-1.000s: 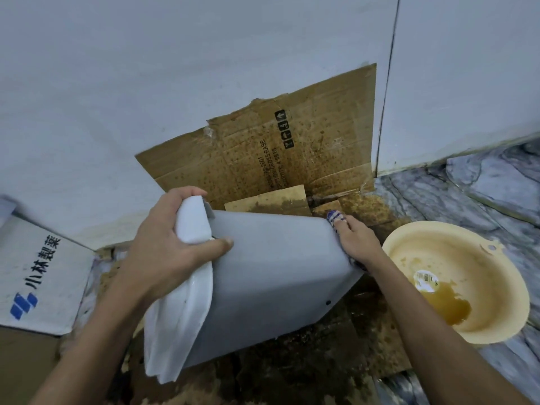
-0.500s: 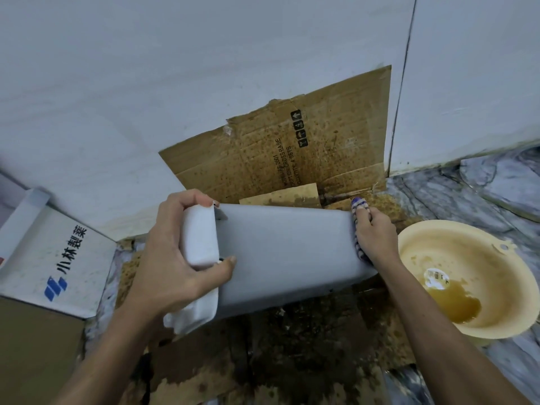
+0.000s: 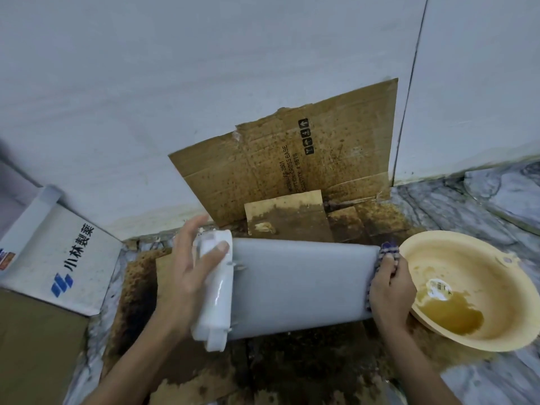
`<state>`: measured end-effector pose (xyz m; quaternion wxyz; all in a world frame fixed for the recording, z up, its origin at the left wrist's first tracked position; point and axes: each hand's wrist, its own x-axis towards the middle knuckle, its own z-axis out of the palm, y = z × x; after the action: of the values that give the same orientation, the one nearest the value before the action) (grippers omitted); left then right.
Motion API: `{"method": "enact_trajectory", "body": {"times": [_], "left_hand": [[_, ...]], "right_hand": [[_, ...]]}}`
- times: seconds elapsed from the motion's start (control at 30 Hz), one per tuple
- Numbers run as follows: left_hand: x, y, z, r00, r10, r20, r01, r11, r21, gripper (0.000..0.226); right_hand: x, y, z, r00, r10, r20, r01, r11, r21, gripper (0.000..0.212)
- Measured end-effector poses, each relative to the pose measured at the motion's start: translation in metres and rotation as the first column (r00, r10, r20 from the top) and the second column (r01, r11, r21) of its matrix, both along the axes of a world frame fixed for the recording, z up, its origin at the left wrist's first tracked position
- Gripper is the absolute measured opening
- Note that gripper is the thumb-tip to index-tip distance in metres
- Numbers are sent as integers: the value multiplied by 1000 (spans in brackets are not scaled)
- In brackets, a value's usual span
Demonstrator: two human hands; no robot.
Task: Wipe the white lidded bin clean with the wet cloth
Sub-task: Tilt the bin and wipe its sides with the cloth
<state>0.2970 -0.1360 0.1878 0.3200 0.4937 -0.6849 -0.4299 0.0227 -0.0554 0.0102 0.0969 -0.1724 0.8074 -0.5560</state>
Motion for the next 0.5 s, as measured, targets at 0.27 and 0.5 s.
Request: {"method": "enact_trajectory", "body": {"times": [0.27,0.5], "left_hand": [[8,-28,0,979,201,36,-186,802,568,61],[12,-19,-7,961,234,149,-276,862,426,23]], "right_hand": [[12,12,-2,994,27,104,-14,993,-119,35],[22,4,-1,994,-22,106,36,992,-124,35]]}}
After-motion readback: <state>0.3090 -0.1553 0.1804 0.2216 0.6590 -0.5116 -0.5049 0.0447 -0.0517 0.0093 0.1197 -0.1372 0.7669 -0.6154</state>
